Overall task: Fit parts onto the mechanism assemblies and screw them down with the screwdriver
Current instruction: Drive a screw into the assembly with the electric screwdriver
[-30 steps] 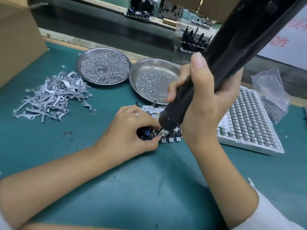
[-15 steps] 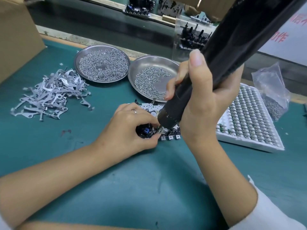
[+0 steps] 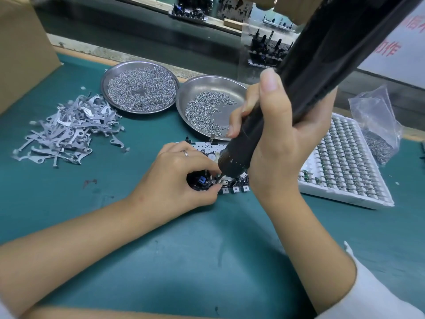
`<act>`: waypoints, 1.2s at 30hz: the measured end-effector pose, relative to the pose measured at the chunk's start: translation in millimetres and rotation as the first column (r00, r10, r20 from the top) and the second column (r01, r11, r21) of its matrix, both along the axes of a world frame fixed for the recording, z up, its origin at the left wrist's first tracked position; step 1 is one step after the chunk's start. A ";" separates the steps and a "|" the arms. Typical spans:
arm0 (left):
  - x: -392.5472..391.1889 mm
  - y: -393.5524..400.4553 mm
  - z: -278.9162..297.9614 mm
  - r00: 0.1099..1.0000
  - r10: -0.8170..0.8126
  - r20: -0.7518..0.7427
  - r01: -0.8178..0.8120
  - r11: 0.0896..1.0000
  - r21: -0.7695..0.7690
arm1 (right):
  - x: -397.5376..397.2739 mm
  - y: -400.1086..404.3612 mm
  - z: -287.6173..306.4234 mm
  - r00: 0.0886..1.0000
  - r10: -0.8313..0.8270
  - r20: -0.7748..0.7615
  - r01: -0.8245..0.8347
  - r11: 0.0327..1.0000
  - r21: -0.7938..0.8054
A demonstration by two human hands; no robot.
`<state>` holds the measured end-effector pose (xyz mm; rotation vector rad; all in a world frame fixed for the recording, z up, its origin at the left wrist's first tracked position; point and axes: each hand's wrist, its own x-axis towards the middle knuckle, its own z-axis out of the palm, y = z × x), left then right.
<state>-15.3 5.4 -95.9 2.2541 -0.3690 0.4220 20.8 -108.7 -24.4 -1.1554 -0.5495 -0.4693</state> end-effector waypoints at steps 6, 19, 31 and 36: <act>0.0 0.6 -0.7 1.000 0.005 -0.003 -0.005 1.000 -0.018 | 0.4 0.4 -1.3 1.000 0.014 0.021 -0.014 1.000 -0.002; -0.6 1.1 -1.7 1.000 0.004 0.030 -0.003 0.999 -0.034 | 1.9 -5.7 3.9 1.000 0.001 0.029 -0.003 0.999 0.052; -1.1 1.4 -1.0 1.000 -0.003 0.012 0.003 1.000 -0.020 | 14.2 -12.7 -4.5 0.997 -0.008 -0.070 0.005 0.999 -0.034; -2.7 2.1 4.0 0.998 -0.030 0.053 0.032 0.999 -0.034 | 6.3 -25.0 -17.4 0.992 -0.081 -0.097 0.066 0.987 -0.147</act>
